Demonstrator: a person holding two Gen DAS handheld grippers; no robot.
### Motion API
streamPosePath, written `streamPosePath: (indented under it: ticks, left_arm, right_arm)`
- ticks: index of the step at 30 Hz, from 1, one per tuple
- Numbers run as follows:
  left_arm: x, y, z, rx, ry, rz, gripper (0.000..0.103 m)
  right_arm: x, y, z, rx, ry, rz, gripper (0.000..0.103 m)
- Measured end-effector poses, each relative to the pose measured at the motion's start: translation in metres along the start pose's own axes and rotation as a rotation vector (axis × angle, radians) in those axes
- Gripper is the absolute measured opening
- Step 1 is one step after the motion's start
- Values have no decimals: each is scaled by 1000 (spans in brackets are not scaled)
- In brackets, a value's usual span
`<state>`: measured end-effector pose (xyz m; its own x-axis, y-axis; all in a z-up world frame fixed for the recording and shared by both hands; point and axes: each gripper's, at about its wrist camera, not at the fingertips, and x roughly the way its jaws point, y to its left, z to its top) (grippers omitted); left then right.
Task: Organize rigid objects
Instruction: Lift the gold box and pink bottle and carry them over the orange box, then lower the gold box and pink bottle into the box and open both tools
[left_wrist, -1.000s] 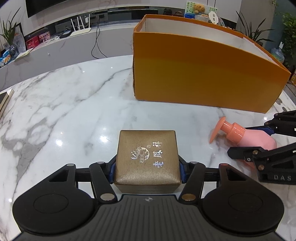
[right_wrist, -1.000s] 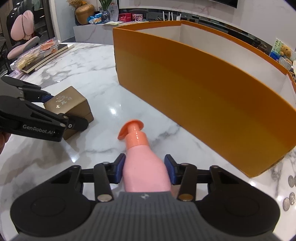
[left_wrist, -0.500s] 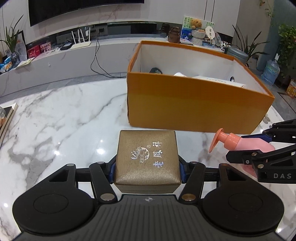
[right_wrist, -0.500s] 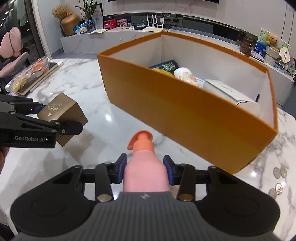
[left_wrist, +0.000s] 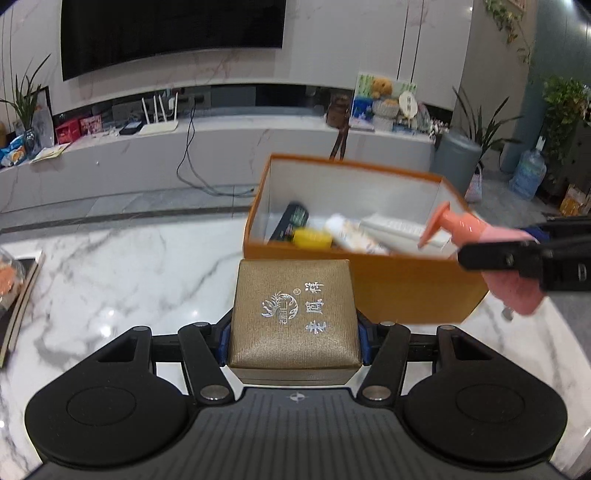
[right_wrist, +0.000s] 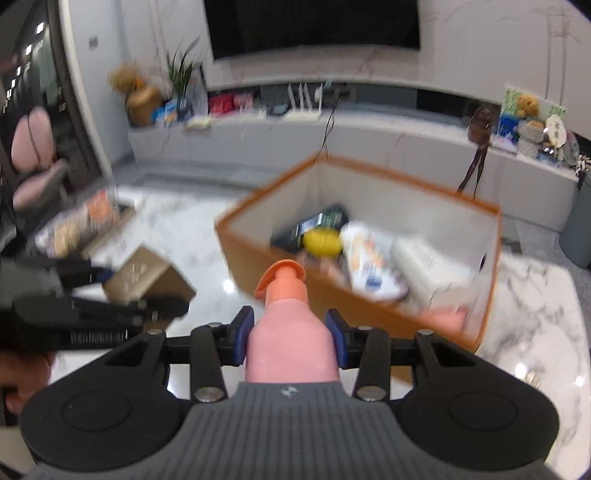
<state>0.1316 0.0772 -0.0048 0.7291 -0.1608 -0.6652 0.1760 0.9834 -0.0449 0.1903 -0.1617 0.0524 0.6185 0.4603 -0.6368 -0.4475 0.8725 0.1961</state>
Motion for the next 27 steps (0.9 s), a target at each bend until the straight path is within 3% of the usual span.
streamPosePath:
  ticks: [7, 15, 27]
  left_arm:
    - [8, -25, 42, 116, -26, 22, 67]
    - [43, -42, 75, 140, -11, 30, 67]
    - [99, -69, 90, 256, 76, 41, 67]
  right_arm:
    - [-8, -18, 34, 40, -72, -37, 43]
    - [19, -42, 61, 108, -83, -26, 43]
    - [57, -77, 53, 148, -35, -79, 43]
